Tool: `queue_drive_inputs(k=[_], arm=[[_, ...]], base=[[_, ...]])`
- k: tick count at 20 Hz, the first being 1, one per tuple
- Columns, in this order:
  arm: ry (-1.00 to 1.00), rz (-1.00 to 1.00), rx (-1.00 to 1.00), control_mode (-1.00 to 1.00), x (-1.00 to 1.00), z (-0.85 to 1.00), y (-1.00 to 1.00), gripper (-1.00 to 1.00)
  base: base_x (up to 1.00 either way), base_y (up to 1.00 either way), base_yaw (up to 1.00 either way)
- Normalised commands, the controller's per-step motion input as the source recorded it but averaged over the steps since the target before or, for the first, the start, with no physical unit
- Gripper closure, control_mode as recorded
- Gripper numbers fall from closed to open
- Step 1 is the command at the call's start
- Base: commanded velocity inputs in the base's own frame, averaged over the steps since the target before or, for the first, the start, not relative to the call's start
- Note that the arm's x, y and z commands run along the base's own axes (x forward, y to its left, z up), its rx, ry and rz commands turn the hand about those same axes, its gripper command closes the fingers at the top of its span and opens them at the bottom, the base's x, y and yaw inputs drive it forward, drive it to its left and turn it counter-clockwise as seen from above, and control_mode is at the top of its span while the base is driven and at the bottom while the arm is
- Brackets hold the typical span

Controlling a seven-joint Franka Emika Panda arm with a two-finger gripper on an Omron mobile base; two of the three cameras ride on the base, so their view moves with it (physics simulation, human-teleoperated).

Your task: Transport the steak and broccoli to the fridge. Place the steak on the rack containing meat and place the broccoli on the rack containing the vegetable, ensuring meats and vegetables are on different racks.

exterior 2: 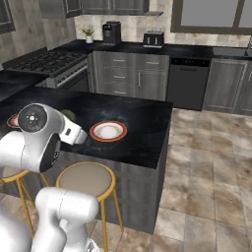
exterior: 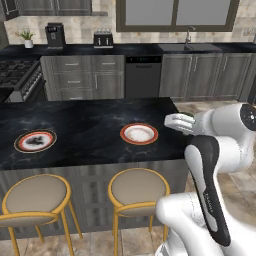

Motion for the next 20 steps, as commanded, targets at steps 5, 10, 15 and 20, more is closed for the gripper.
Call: queue_drive_inputs(k=[5, 10, 15, 20], arm=[[0.08, -0.06, 0.00, -1.00, -0.76, 0.18, -0.17, 1.00], [0.05, -0.02, 0.00, 1.00, -0.18, 0.00, -0.15, 1.00], [0.00, 0.00, 0.00, 1.00, 0.00, 0.00, 0.00, 1.00], [0.00, 0.00, 0.00, 1.00, 0.00, 0.00, 0.00, 1.00]], base=[[0.00, 0.00, 0.00], [-0.23, -0.42, -0.08], [-0.26, -0.97, -0.32], [-0.04, -0.84, -0.58]])
